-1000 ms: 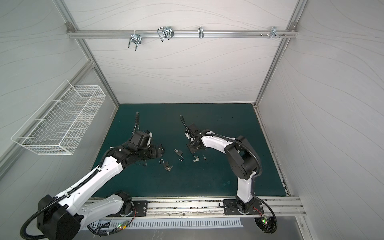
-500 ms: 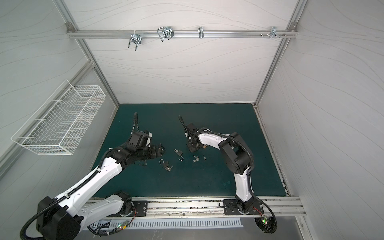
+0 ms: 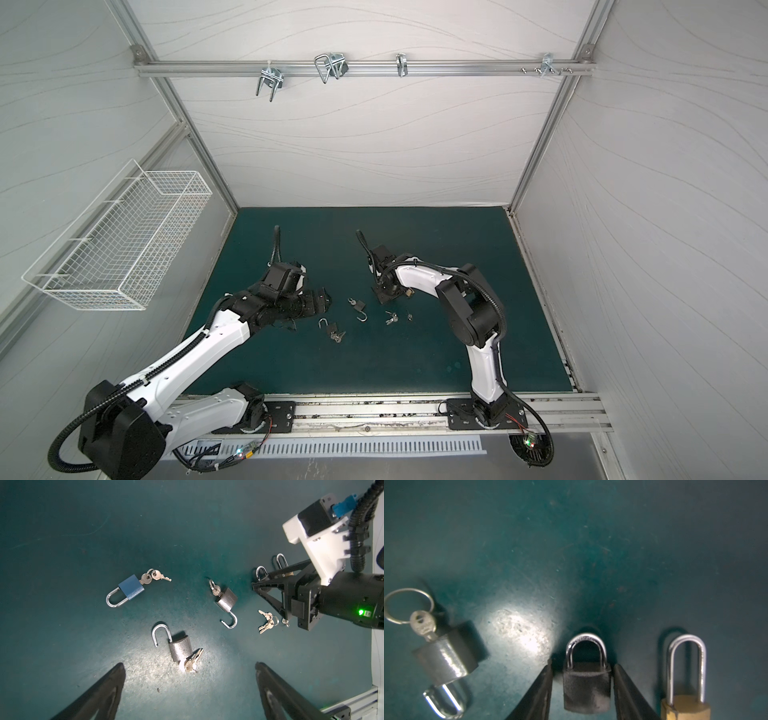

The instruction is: Lock with the key

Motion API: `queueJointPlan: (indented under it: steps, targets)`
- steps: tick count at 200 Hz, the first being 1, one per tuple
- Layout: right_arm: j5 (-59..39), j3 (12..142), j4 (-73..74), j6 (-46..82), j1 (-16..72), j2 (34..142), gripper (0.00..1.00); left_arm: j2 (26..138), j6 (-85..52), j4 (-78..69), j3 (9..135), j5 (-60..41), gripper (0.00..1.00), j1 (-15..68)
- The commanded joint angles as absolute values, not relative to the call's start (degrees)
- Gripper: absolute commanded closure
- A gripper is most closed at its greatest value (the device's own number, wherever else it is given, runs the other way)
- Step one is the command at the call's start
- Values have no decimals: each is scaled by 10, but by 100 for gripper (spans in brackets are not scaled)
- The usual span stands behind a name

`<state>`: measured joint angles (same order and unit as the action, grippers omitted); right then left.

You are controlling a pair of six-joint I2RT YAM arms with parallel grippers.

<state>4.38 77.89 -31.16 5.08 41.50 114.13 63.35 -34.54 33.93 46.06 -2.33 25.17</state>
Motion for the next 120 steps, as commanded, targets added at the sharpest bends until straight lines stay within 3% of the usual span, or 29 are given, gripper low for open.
queueJointPlan:
  steps: [1, 62, 82, 120]
  targets:
    - [29, 797, -338, 48, 413, 1135, 45, 628, -388, 329, 483, 14, 2, 248]
    - [-57, 665, -206, -8, 424, 949, 42, 572, -348, 311, 446, 1, 2, 249]
    - [-94, 647, -205, -67, 441, 947, 41, 571, -356, 308, 436, -11, 2, 245]
    - [-73, 667, -236, -117, 458, 981, 45, 564, -397, 235, 383, -114, 2, 189]
